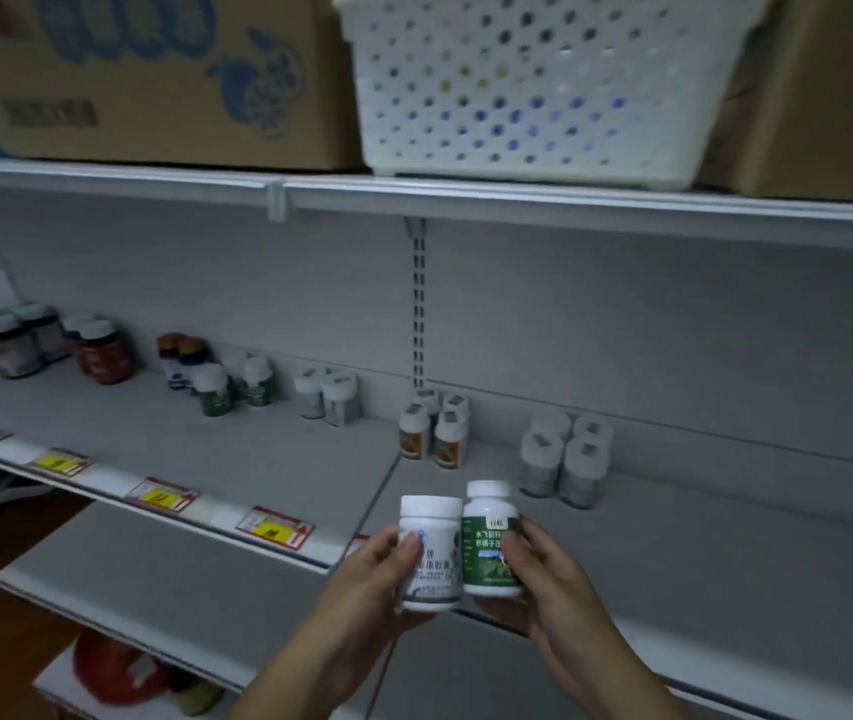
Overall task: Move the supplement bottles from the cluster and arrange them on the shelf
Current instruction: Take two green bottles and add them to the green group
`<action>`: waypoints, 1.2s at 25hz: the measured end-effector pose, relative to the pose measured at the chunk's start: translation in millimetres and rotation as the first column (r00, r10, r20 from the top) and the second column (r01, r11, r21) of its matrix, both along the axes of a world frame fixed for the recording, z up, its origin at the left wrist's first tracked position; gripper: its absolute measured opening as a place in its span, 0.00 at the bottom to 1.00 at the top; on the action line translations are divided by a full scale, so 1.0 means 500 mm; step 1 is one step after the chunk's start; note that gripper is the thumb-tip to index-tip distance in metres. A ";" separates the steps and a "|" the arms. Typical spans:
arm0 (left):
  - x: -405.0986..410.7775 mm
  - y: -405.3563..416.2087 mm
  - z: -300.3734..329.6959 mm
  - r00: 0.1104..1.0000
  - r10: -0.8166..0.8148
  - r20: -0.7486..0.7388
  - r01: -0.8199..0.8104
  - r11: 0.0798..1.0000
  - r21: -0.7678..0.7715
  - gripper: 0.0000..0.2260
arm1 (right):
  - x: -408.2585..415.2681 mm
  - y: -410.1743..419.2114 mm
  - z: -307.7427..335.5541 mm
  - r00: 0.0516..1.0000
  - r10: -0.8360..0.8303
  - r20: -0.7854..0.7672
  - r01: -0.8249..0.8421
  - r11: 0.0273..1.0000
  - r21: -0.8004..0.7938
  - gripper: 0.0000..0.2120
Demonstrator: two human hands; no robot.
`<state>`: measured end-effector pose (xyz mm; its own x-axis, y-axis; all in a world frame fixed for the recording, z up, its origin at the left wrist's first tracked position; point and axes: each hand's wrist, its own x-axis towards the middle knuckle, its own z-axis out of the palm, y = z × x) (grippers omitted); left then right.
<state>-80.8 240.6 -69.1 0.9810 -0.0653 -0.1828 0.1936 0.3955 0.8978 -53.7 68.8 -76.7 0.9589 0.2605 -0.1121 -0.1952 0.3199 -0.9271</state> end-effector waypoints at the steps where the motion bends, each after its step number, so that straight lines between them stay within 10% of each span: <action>1: 0.003 0.033 -0.005 1.000 0.010 -0.022 -0.010 1.000 0.005 0.17 | 0.003 0.032 -0.001 1.000 0.009 -0.009 -0.009 1.000 -0.002 0.25; 10: 0.144 0.224 -0.030 0.982 0.125 -0.140 -0.119 0.992 0.045 0.20 | 0.165 0.238 -0.021 0.997 0.023 -0.075 -0.024 1.000 -0.008 0.17; 17: 0.264 0.410 -0.025 0.977 0.213 0.021 -0.202 0.884 0.421 0.12 | 0.279 0.385 -0.003 0.995 0.082 -0.058 -0.082 0.997 -0.004 0.12; 30: 0.508 0.560 -0.086 0.914 -0.324 0.245 0.058 0.702 0.710 0.16 | 0.299 0.559 -0.014 0.924 -0.383 -0.020 0.378 0.918 -0.118 0.11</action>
